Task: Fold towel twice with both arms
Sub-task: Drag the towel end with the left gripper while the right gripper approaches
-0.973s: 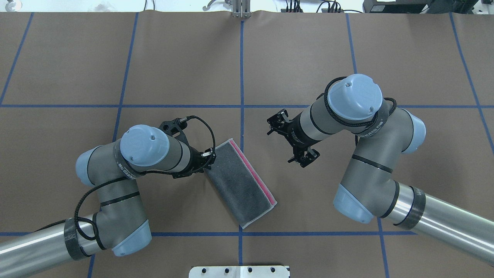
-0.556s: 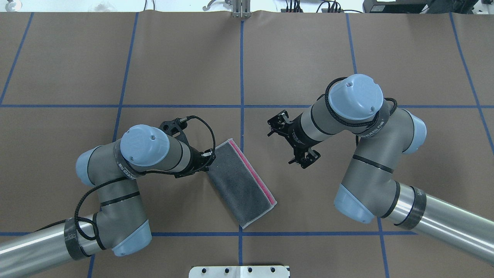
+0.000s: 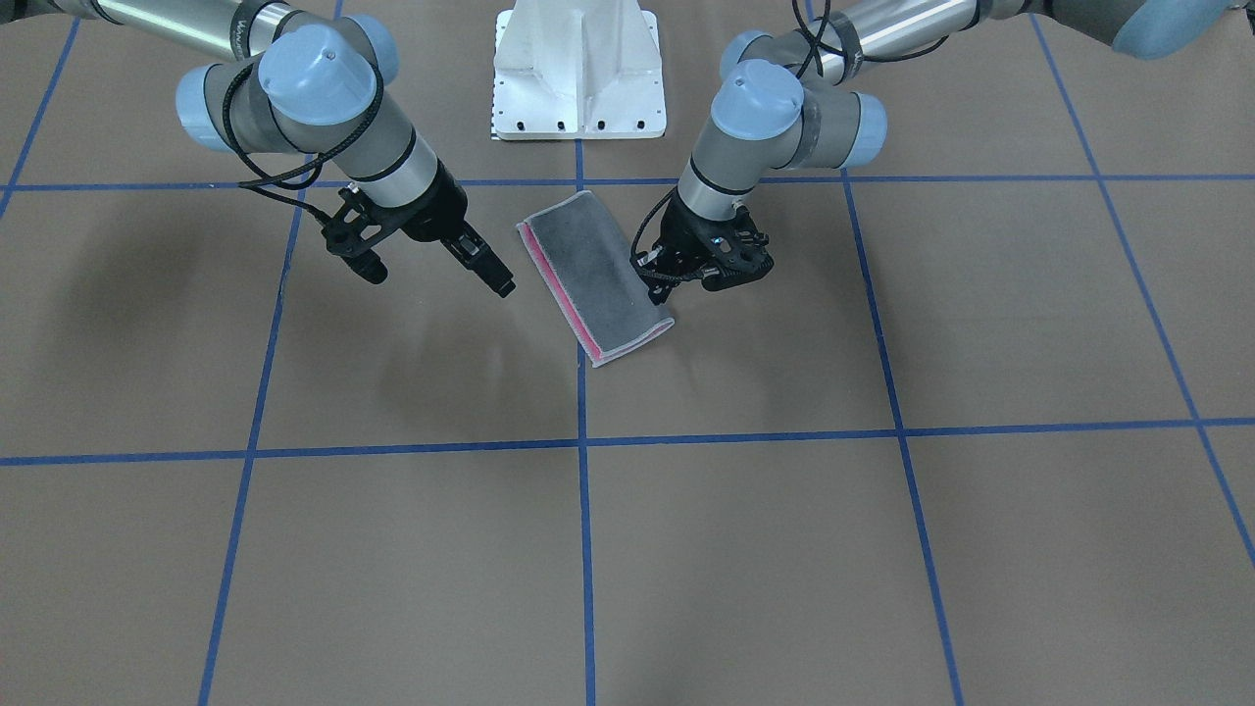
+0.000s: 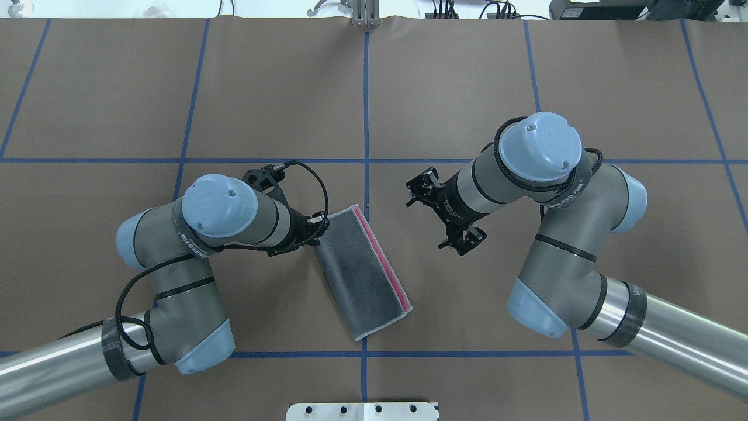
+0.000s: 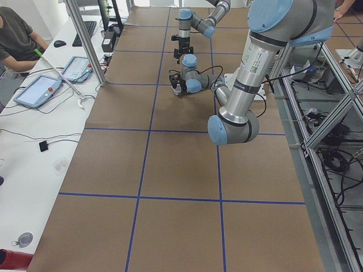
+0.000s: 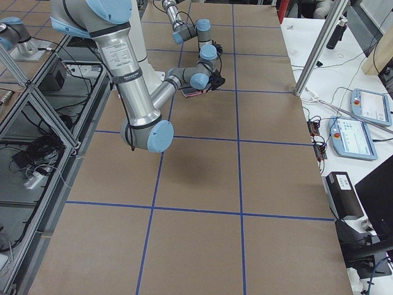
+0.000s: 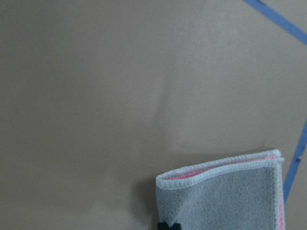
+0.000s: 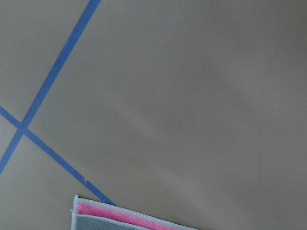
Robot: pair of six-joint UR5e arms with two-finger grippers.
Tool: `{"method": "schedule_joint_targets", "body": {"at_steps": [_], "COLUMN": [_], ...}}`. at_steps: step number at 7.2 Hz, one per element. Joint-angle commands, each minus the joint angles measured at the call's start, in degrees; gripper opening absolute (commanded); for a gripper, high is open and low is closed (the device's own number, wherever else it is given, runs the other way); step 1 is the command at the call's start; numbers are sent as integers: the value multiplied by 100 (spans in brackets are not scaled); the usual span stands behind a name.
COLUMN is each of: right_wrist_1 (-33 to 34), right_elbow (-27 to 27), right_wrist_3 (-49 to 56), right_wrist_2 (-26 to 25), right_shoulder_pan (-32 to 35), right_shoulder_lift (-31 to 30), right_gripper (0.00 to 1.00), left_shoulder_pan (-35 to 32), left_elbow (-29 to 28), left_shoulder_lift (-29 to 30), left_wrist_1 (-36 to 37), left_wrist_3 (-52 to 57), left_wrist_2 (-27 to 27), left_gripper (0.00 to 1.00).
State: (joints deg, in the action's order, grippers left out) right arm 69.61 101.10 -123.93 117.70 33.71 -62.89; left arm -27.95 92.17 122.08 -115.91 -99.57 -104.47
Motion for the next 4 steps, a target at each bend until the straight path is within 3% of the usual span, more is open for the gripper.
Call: {"method": "schedule_joint_targets", "body": {"at_steps": [1,4], "right_wrist_1": [0,0], "right_elbow": [6,32], "right_wrist_3": [0,9], "right_wrist_2": [-1,16], "right_shoulder_pan": [30,101], "right_shoulder_lift": [-12,-91], "right_gripper": [100,100], "left_shoulder_pan": [-219,-544], "left_elbow": [-391,-1180], "left_shoulder_lift": [386,842], "left_wrist_1": [-1,-359], "left_wrist_3": [182,359], "left_wrist_2": [-3,-3], "left_gripper": [0,0]}}
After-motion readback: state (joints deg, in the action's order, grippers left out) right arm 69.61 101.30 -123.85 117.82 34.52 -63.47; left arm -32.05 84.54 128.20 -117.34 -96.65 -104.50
